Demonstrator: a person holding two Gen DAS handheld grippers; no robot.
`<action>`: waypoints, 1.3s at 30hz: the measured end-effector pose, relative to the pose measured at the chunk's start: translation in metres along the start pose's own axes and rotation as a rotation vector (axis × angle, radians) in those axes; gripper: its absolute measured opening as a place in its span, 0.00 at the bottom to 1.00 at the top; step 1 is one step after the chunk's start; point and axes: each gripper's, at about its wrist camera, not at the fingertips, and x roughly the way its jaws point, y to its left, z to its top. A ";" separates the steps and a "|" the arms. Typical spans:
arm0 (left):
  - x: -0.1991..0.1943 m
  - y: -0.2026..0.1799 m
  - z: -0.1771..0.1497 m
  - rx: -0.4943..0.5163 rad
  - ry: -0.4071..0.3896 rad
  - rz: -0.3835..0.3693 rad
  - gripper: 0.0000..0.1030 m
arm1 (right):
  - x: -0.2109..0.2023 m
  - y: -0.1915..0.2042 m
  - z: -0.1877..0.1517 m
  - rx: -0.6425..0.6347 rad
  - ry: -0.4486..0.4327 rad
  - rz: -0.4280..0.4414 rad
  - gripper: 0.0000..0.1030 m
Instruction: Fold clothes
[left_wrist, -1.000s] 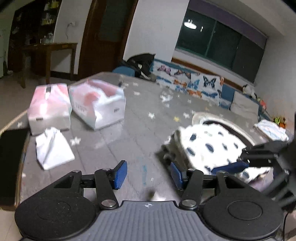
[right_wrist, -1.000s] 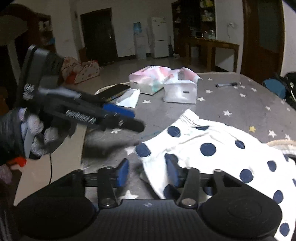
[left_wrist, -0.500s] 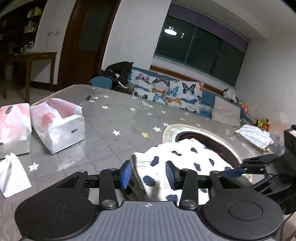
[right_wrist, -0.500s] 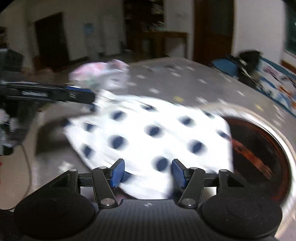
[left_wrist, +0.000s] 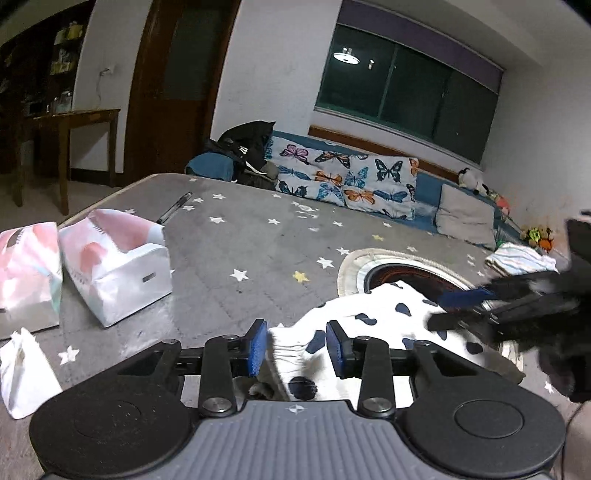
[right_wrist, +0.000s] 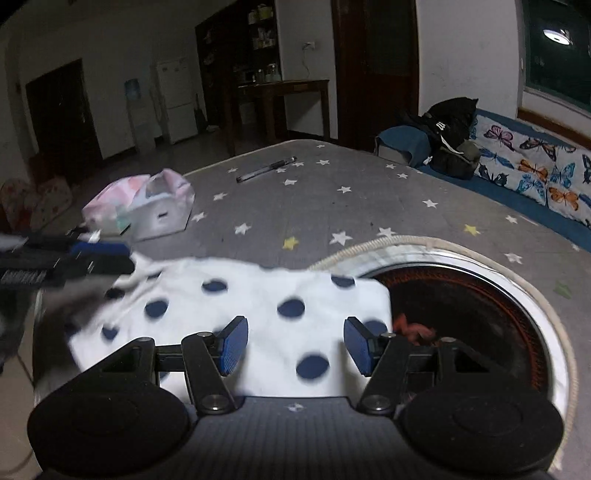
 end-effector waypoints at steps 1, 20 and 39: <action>0.003 0.000 0.000 0.003 0.009 0.005 0.36 | 0.007 -0.001 0.002 0.009 0.002 -0.002 0.58; -0.014 0.018 -0.007 -0.187 0.048 0.043 0.58 | -0.031 0.098 -0.026 -0.433 0.001 0.105 0.65; -0.018 0.039 -0.026 -0.540 0.145 -0.076 0.69 | 0.013 0.190 -0.054 -0.922 0.079 0.069 0.30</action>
